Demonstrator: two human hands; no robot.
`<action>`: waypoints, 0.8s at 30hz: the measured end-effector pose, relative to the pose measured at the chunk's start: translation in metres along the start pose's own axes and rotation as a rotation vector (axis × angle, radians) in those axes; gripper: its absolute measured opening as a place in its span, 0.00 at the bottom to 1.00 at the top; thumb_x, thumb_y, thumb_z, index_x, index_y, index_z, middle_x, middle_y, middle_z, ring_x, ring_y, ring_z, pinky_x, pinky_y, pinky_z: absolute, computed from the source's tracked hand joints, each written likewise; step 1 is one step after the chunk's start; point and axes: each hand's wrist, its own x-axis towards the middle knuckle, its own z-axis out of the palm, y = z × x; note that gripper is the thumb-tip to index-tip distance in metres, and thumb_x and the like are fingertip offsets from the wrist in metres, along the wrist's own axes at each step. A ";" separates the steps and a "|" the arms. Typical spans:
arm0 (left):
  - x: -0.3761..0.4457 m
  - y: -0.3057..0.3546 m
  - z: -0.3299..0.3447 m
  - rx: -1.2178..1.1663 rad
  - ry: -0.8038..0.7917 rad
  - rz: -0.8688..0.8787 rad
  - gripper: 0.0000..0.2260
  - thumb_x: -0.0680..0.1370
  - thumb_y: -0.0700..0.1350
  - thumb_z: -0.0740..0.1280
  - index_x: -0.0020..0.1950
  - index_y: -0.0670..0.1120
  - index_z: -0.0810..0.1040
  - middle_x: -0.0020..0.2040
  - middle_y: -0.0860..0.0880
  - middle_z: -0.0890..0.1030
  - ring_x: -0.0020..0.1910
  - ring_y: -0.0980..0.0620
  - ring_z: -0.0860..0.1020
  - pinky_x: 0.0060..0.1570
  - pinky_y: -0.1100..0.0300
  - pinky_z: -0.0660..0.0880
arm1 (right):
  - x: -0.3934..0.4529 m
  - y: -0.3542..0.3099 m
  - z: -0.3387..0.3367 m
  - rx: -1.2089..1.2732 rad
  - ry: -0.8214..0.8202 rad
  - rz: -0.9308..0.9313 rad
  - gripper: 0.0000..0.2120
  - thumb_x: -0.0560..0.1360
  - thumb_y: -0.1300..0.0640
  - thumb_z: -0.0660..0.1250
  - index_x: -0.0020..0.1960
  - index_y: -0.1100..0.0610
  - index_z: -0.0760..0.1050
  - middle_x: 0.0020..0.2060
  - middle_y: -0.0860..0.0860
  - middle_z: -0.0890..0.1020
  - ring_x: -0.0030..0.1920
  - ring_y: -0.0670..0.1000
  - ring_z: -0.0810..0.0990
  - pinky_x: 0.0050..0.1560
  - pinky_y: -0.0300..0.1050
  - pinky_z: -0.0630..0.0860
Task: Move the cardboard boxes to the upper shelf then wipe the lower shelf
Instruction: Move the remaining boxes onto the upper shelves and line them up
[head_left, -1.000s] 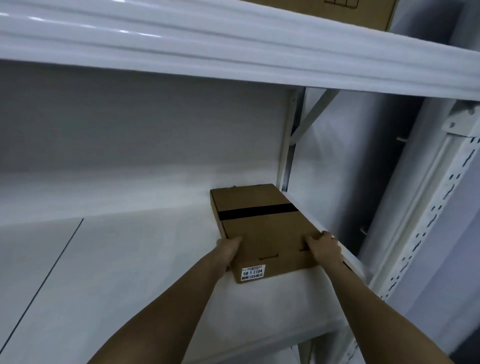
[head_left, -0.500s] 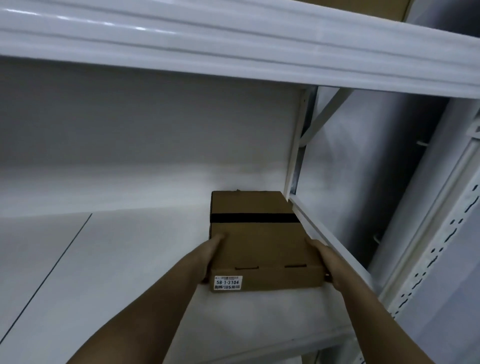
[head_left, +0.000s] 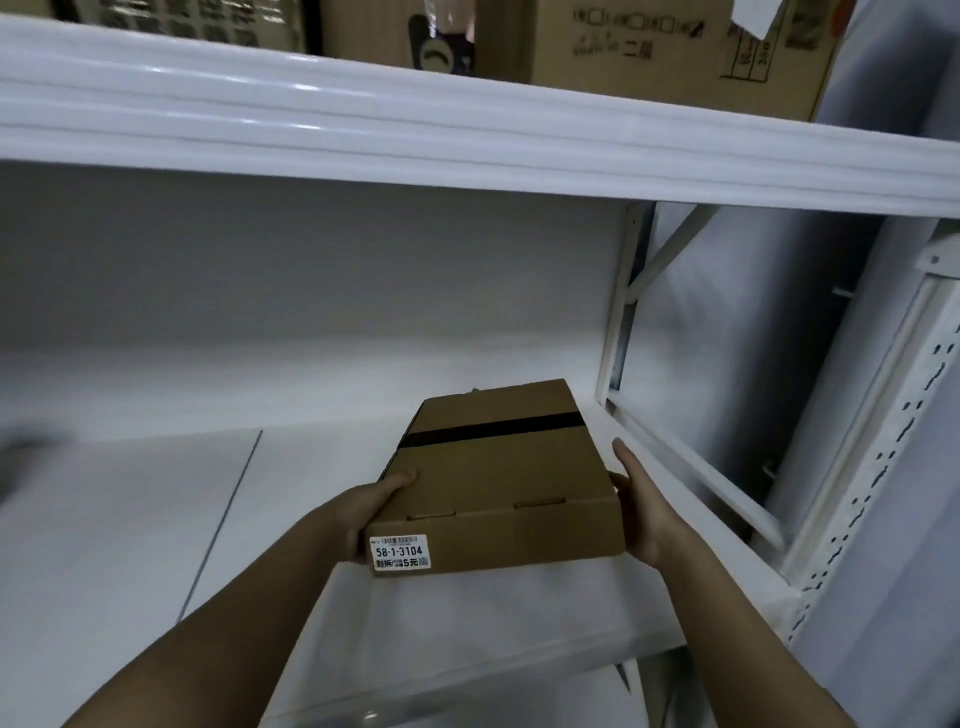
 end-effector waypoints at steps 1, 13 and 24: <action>-0.004 -0.003 -0.012 0.002 -0.004 -0.001 0.25 0.70 0.59 0.72 0.58 0.44 0.76 0.42 0.41 0.85 0.38 0.43 0.83 0.40 0.51 0.80 | -0.006 0.001 0.009 0.022 0.014 -0.013 0.30 0.73 0.31 0.58 0.63 0.53 0.72 0.55 0.55 0.83 0.52 0.59 0.83 0.47 0.51 0.79; -0.107 -0.035 -0.173 0.126 -0.182 0.069 0.27 0.69 0.58 0.71 0.64 0.44 0.76 0.57 0.42 0.82 0.55 0.42 0.81 0.52 0.53 0.78 | -0.088 0.044 0.139 0.015 0.048 -0.114 0.26 0.73 0.32 0.61 0.61 0.51 0.73 0.51 0.54 0.81 0.48 0.55 0.83 0.46 0.49 0.79; -0.170 -0.018 -0.204 0.575 -0.192 0.423 0.25 0.70 0.58 0.73 0.66 0.60 0.71 0.58 0.58 0.81 0.56 0.57 0.80 0.55 0.61 0.77 | -0.115 0.091 0.150 0.356 0.161 -0.078 0.27 0.70 0.33 0.66 0.62 0.48 0.74 0.55 0.54 0.82 0.55 0.58 0.80 0.48 0.53 0.78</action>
